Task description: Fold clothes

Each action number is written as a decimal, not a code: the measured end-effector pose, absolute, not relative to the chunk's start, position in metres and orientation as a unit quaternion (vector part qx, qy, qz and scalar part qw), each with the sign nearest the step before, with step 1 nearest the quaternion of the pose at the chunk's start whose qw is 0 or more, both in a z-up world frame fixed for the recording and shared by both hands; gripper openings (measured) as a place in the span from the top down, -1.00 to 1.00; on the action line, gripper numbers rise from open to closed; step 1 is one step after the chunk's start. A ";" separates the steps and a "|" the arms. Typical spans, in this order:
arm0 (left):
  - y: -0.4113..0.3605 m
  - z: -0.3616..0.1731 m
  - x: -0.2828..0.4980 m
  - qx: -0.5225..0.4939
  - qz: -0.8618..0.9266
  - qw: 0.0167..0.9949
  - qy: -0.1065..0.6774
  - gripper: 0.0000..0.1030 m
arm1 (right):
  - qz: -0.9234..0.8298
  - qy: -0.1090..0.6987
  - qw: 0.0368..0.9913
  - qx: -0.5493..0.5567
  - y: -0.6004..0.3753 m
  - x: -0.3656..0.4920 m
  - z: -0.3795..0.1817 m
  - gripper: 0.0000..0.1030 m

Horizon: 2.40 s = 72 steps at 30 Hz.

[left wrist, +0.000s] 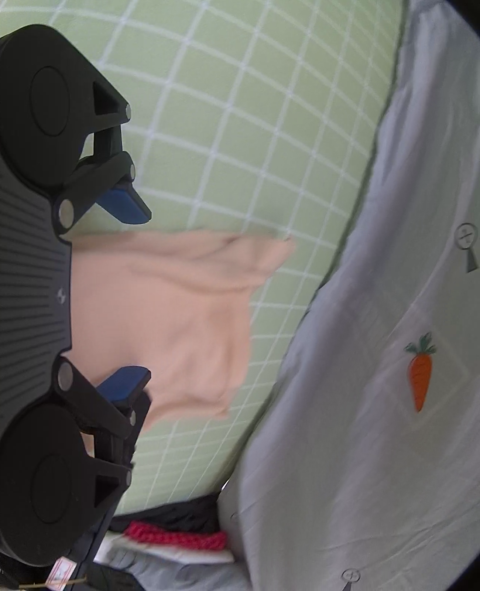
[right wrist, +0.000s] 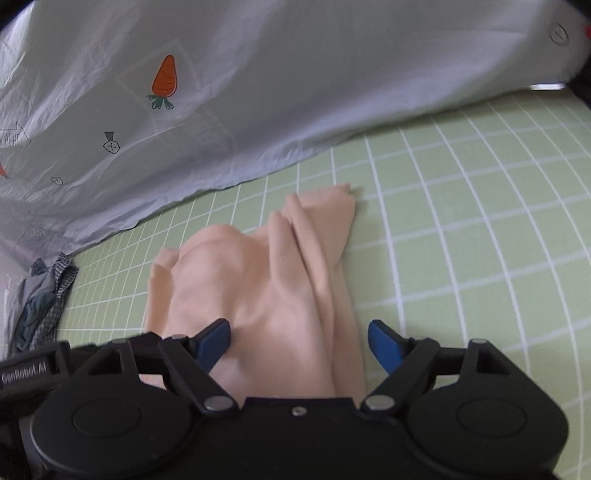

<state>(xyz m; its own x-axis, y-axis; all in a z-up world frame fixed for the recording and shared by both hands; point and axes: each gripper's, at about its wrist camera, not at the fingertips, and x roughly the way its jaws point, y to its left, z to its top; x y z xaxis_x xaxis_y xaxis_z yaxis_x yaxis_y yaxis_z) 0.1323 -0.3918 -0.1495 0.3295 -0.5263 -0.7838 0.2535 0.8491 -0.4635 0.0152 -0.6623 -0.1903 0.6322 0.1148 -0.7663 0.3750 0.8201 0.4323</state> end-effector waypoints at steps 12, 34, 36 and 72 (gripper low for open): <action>-0.379 -0.171 0.124 -0.234 -0.249 0.766 0.545 -0.37 | -0.064 0.400 0.837 0.368 -0.666 -0.004 -0.204 -0.60; -0.361 -0.107 0.004 -0.229 -0.317 0.750 0.533 0.55 | -0.036 0.360 0.808 0.464 -0.649 -0.135 -0.189 0.52; -0.361 -0.111 -0.018 -0.216 -0.313 0.747 0.545 0.53 | -0.041 0.367 0.807 0.460 -0.645 -0.156 -0.189 0.52; -0.335 -0.180 -0.050 -0.178 -0.303 0.739 0.576 -0.48 | -0.144 0.425 0.788 0.421 -0.608 -0.213 -0.203 -0.56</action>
